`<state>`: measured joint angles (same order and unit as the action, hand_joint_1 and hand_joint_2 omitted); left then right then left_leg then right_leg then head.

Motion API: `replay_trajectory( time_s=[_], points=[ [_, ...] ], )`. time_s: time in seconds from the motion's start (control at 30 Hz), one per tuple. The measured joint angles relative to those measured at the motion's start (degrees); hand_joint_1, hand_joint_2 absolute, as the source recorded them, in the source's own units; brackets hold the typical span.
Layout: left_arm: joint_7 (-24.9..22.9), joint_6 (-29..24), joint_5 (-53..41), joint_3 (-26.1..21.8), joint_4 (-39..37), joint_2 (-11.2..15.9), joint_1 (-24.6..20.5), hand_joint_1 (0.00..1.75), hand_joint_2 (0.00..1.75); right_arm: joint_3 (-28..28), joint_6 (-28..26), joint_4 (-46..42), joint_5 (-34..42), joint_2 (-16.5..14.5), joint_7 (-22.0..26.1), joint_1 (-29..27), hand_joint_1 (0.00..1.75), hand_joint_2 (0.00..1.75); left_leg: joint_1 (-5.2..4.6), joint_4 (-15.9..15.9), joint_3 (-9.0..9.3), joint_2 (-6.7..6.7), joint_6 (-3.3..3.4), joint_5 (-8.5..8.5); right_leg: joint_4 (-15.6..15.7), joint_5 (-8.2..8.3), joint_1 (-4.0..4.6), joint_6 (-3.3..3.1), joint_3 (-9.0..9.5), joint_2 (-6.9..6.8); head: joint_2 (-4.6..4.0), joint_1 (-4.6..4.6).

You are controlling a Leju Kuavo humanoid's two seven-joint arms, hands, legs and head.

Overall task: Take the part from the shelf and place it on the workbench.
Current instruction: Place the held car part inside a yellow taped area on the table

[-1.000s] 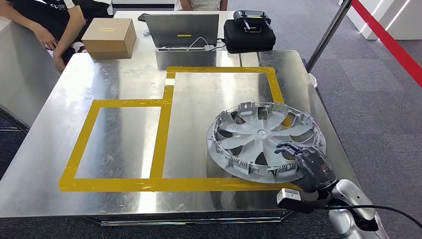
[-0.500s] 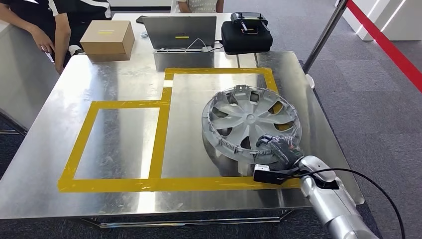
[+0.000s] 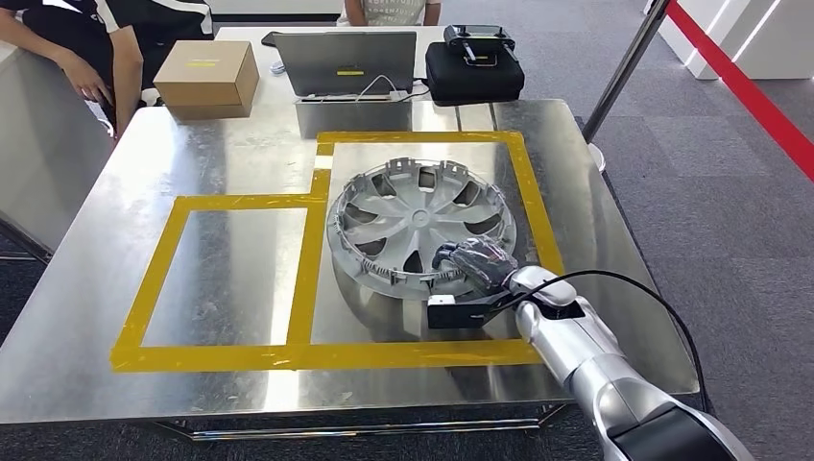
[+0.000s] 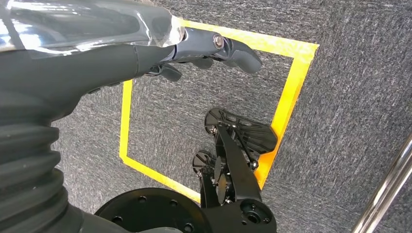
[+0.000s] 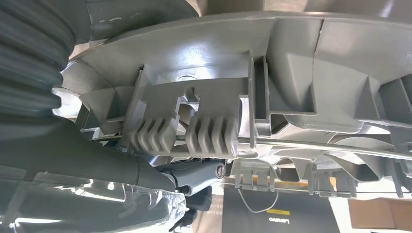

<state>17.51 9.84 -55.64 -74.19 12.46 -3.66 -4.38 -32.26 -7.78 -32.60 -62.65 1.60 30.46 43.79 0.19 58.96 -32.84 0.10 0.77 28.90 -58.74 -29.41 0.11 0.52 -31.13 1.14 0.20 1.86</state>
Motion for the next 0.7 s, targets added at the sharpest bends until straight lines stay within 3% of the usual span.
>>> replay_trajectory(
  time_s=[0.17,0.3,0.37,0.5,0.7],
  points=[
    [0.06,0.26,0.31,-0.01,-0.02,-0.02,0.0,0.0,1.75,-1.0,0.13,2.38,0.54,-1.31,-0.04,1.48,1.75,1.75,0.0,0.0,0.06,0.01,0.0,0.0,0.0,0.01,0.0,0.0,0.04,0.0,0.0,0.01],
    [0.07,0.65,0.34,-0.02,-0.02,-0.02,0.0,0.0,1.75,-1.52,0.24,3.88,0.95,-1.46,-0.07,2.14,0.0,0.0,0.0,0.0,0.11,0.0,0.0,0.0,0.0,0.01,0.01,-0.01,0.09,0.0,0.01,0.01],
    [0.14,0.99,0.26,-0.02,-0.03,-0.02,0.01,0.0,1.75,-1.82,0.46,4.6,1.12,-1.46,-0.13,2.08,0.0,0.0,0.0,0.0,0.1,-0.03,0.0,0.0,0.0,0.01,0.01,-0.01,0.09,-0.03,0.0,0.01],
    [1.28,2.18,0.2,-0.02,-0.07,0.0,0.07,0.0,0.0,-2.35,0.74,5.63,1.47,-1.45,-0.17,1.96,0.0,0.0,0.0,0.0,0.05,-0.07,-0.01,-0.01,-0.01,0.0,0.0,-0.01,0.07,-0.08,0.0,0.0],
    [1.93,3.19,0.73,-0.02,-0.07,0.01,0.07,0.0,0.0,-2.85,1.7,6.41,1.67,-1.37,-0.45,2.23,0.0,0.0,0.0,0.0,-0.02,-0.07,-0.01,0.0,0.0,0.0,0.0,-0.01,0.0,-0.08,0.0,0.0]
  ],
)
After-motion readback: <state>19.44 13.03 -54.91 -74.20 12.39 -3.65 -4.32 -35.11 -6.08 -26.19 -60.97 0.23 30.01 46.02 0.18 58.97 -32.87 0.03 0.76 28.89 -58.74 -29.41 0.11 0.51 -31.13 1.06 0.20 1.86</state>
